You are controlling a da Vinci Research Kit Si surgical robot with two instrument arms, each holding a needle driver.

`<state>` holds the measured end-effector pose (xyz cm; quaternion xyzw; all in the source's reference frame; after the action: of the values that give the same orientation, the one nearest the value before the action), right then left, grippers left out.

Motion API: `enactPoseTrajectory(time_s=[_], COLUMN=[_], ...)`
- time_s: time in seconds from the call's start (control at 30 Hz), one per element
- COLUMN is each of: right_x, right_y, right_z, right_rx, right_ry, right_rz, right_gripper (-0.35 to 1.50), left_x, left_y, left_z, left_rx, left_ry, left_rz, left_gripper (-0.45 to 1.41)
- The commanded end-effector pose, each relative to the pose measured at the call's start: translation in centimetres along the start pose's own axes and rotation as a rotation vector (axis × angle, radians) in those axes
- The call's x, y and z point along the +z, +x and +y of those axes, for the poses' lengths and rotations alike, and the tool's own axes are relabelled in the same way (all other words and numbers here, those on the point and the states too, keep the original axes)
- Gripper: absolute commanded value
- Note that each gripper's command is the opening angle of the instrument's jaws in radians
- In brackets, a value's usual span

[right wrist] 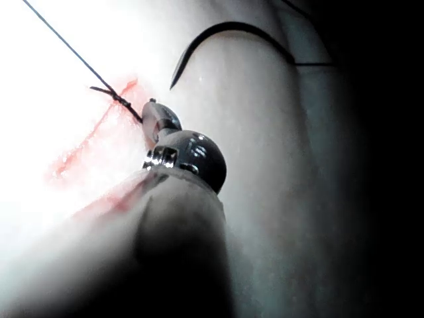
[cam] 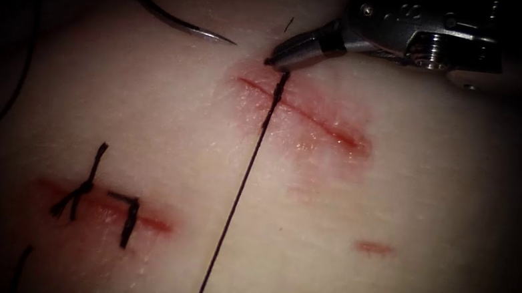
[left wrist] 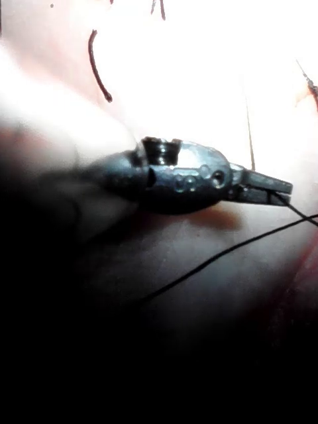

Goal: Wound Closure

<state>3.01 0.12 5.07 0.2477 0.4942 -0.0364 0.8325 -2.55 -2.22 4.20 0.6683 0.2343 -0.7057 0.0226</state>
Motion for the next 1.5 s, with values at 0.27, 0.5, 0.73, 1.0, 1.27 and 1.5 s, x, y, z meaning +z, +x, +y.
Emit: enactPoseTrajectory(time_s=[0.27, 0.5, 0.73, 1.0, 1.27, 1.5], right_x=[0.04, 0.13, 0.1, -0.3, -0.19, 0.17], right_y=[0.04, 0.19, 0.31, 0.54, 0.61, 0.65], right_z=[0.11, -0.15, -0.21, -0.56, -0.94, -1.03], right_rx=[-0.002, -0.037, 0.018, 0.044, 0.005, -0.045], right_ry=[-0.028, -0.035, -0.214, -0.345, -0.403, -0.301], right_rz=[0.008, 0.091, 0.231, 0.375, 0.402, 0.423], right_gripper=[-0.35, -0.35, 1.25, 1.27, 0.39, -0.35], left_x=[0.08, -0.09, -0.41, -0.85, -1.11, -1.31], left_y=[-0.13, 0.17, 0.57, 0.81, 0.88, 0.48], left_z=[0.04, -0.32, -1.01, -1.6, -2.1, -2.56], left_rx=[-0.015, 0.004, 0.108, 0.2, 0.252, 0.404], left_ry=[-0.012, 0.037, 0.182, 0.277, 0.287, 0.317], left_rz=[0.001, 0.004, -0.044, -0.158, -0.177, -0.104], left_gripper=[-0.45, -0.45, -0.45, -0.45, -0.45, -0.45])
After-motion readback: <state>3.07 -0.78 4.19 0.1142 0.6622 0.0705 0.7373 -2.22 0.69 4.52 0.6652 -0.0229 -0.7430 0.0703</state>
